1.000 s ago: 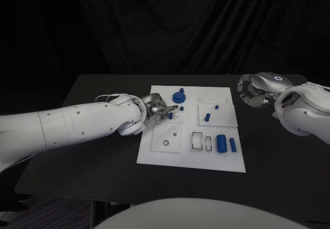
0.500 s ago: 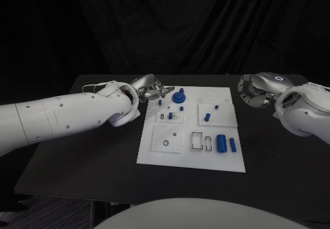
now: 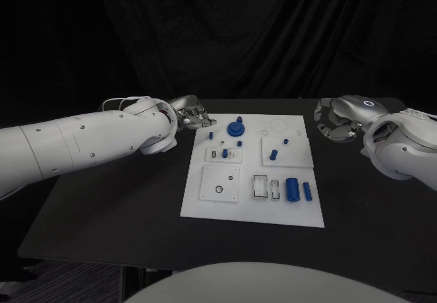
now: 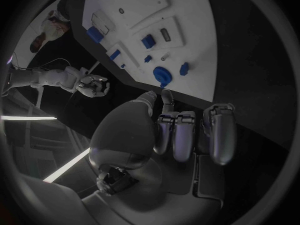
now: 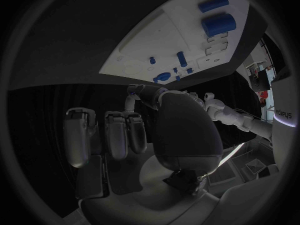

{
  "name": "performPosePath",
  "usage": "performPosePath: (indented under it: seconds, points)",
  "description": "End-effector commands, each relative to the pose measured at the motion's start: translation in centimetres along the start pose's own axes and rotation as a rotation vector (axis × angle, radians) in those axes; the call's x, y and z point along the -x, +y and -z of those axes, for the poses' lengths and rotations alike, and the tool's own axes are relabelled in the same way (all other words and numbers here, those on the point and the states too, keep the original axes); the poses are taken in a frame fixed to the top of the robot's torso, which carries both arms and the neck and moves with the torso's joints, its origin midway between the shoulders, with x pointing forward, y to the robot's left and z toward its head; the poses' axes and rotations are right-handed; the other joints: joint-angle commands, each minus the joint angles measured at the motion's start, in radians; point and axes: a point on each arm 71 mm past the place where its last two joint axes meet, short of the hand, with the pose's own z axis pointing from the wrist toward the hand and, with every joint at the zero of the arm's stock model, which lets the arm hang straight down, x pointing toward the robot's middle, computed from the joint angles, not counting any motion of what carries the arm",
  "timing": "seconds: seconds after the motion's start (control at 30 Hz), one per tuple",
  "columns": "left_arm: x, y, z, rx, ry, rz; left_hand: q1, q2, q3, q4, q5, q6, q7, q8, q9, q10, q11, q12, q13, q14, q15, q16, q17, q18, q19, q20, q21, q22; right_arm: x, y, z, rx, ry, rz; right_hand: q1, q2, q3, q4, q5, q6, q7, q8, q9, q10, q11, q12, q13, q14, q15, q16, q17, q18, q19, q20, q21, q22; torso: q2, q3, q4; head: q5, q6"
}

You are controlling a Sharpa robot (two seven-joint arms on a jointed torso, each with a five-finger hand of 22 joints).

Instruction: Assemble the parts on the task board

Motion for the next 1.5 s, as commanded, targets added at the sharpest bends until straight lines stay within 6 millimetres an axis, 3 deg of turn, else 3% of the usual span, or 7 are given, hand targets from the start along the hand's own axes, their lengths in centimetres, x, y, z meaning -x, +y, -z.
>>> performPosePath:
  seconds: [0.03, 0.2, 0.3, 0.63, 0.8, 0.93, 1.5]
  points:
    - [-0.1, 0.8, -0.7, 0.112, 0.089, -0.044, 0.005, -0.005, 0.002, 0.005, 0.002, -0.007, 0.003, -0.007, -0.004, 0.106, -0.001, 0.003, 0.263, 0.104, -0.005, 0.003, 0.263, -0.017, 0.035, -0.004, 0.007, 0.213, 0.1, 0.0, 0.0, 0.0, -0.02, -0.003, -0.019, -0.002, 0.0, 0.009, -0.003, 0.009, 0.0, -0.006, -0.002, 0.102, -0.002, 0.003, 0.263, 0.106, -0.004, 0.003, 0.263, 0.014, 0.057, -0.003, -0.006, 0.234, 0.001, -0.0013, -0.0001, 0.003, 0.0]
    - [0.0, 1.2, -1.7, 0.165, 0.114, -0.066, 0.004, -0.012, 0.002, 0.01, 0.001, -0.014, 0.006, -0.013, -0.007, 0.106, 0.002, 0.003, 0.263, 0.104, -0.003, 0.003, 0.263, -0.017, 0.037, -0.003, 0.008, 0.214, 0.2, 0.2, -0.1, 0.012, -0.037, -0.006, -0.062, -0.006, -0.004, 0.033, -0.001, -0.003, -0.002, -0.012, -0.003, 0.102, -0.003, 0.003, 0.263, 0.106, -0.004, 0.003, 0.263, 0.014, 0.057, -0.003, -0.006, 0.234, 0.001, -0.0025, -0.0021, 0.005, 0.0]
    - [0.0, 1.2, -2.1, 0.184, 0.126, -0.075, 0.002, -0.014, 0.002, 0.011, 0.001, -0.016, 0.008, -0.015, -0.008, 0.106, 0.003, 0.003, 0.263, 0.104, -0.003, 0.003, 0.263, -0.017, 0.037, -0.002, 0.008, 0.214, 0.2, 0.3, -0.2, 0.02, -0.049, -0.009, -0.086, -0.031, 0.093, 0.026, 0.001, -0.017, 0.0, -0.013, 0.001, 0.102, -0.003, 0.003, 0.263, 0.106, -0.006, 0.003, 0.263, 0.014, 0.057, -0.005, -0.007, 0.234, 0.001, -0.0034, -0.0028, 0.006, 0.0]
    - [0.0, 1.0, -3.1, 0.197, 0.144, -0.091, -0.038, -0.015, -0.01, 0.016, 0.0, -0.023, 0.016, -0.022, -0.008, 0.106, 0.011, 0.003, 0.263, 0.104, 0.005, 0.003, 0.263, -0.015, 0.033, 0.003, -0.001, 0.211, 0.5, 0.6, -0.3, 0.047, -0.096, -0.014, -0.139, -0.043, 0.104, 0.06, -0.004, -0.06, 0.003, 0.002, 0.019, 0.102, -0.001, 0.003, 0.263, 0.106, -0.002, 0.003, 0.263, 0.014, 0.058, -0.003, -0.006, 0.235, 0.003, -0.0027, -0.0029, 0.005, 0.0]
    - [-0.1, 0.8, -3.4, 0.191, 0.145, -0.092, -0.052, -0.013, -0.015, 0.016, 0.0, -0.022, 0.018, -0.024, -0.009, 0.106, 0.013, 0.003, 0.263, 0.104, 0.007, 0.003, 0.263, -0.014, 0.031, 0.005, -0.006, 0.21, 0.6, 0.8, -0.3, 0.062, -0.116, -0.005, -0.122, -0.02, -0.032, 0.098, -0.007, -0.096, -0.001, 0.035, 0.044, 0.102, -0.002, 0.003, 0.263, 0.106, -0.003, 0.003, 0.263, 0.014, 0.06, -0.002, -0.005, 0.235, 0.002, -0.002, -0.0025, 0.004, 0.0]
    - [-0.1, 0.8, -3.5, 0.187, 0.144, -0.092, -0.055, -0.013, -0.016, 0.016, 0.0, -0.022, 0.018, -0.024, -0.009, 0.106, 0.013, 0.003, 0.263, 0.104, 0.007, 0.003, 0.263, -0.014, 0.031, 0.006, -0.007, 0.21, 0.7, 0.8, -0.3, 0.071, -0.126, -0.003, -0.095, -0.009, -0.089, 0.106, -0.007, -0.101, -0.003, 0.042, 0.047, 0.102, -0.003, 0.003, 0.263, 0.106, -0.004, 0.003, 0.263, 0.013, 0.061, -0.003, -0.004, 0.236, 0.001, -0.0025, -0.0023, 0.005, 0.0]
    - [-0.1, 0.4, -3.7, 0.156, 0.132, -0.083, -0.081, -0.006, -0.022, 0.017, 0.0, -0.018, 0.019, -0.027, -0.011, 0.106, 0.015, 0.003, 0.263, 0.104, 0.009, 0.003, 0.263, -0.01, 0.023, 0.009, -0.022, 0.205, 0.6, 0.9, -0.4, 0.087, -0.124, 0.001, -0.057, 0.008, -0.165, 0.121, -0.006, -0.096, -0.009, 0.051, 0.047, 0.102, -0.008, 0.003, 0.263, 0.106, -0.008, 0.003, 0.263, 0.01, 0.067, -0.006, 0.005, 0.239, 0.002, -0.0017, -0.0007, 0.004, 0.0]
